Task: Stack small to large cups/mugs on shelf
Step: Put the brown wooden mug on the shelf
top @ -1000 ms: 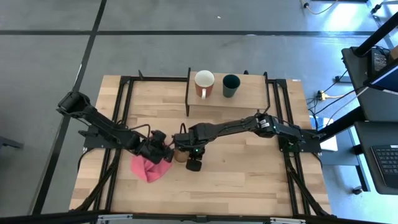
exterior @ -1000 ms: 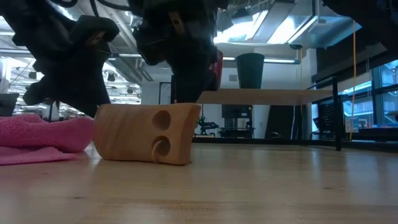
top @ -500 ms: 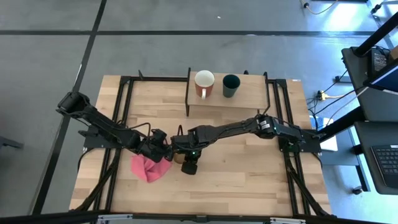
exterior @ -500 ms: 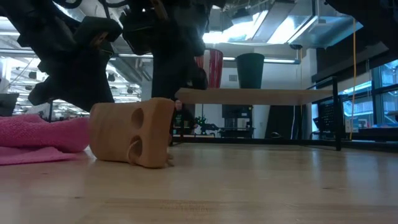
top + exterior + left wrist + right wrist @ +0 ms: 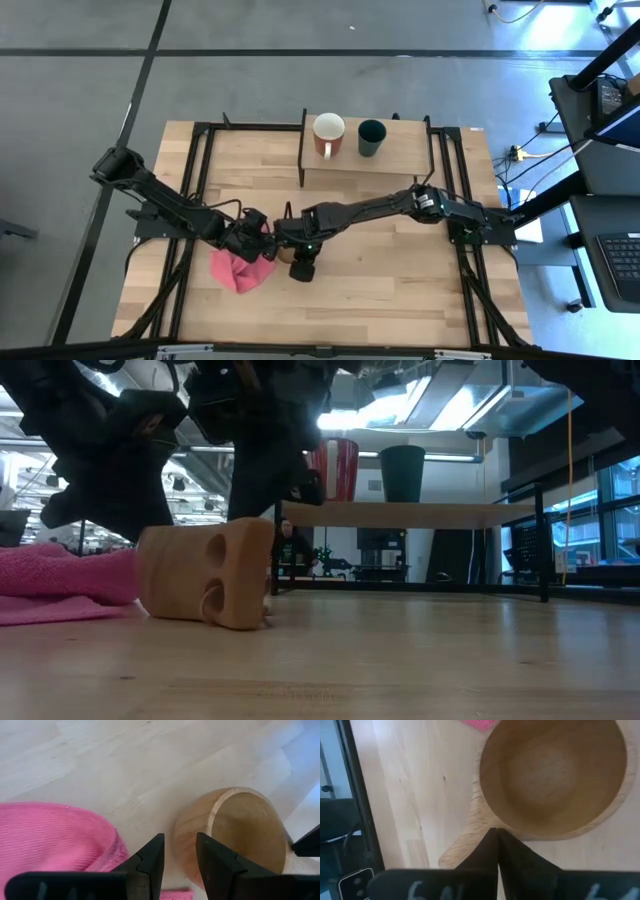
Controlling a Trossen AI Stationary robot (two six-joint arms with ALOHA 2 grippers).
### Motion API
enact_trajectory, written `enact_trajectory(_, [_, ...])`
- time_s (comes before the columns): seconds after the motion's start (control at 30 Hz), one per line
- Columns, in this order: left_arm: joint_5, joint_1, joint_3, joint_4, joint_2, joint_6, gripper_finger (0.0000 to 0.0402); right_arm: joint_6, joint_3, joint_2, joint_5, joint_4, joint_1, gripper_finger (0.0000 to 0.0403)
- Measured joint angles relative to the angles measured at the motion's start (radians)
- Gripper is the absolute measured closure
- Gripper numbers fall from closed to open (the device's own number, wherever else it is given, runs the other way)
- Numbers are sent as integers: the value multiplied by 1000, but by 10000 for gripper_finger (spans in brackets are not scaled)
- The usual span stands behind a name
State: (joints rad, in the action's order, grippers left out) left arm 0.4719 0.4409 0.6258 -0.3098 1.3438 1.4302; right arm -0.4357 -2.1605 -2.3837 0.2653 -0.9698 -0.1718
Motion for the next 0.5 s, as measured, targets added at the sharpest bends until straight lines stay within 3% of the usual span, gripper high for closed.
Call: enact_trajectory(0.5, [11, 145, 3, -45, -9, 203, 296, 46, -5, 3, 0, -14, 11, 398])
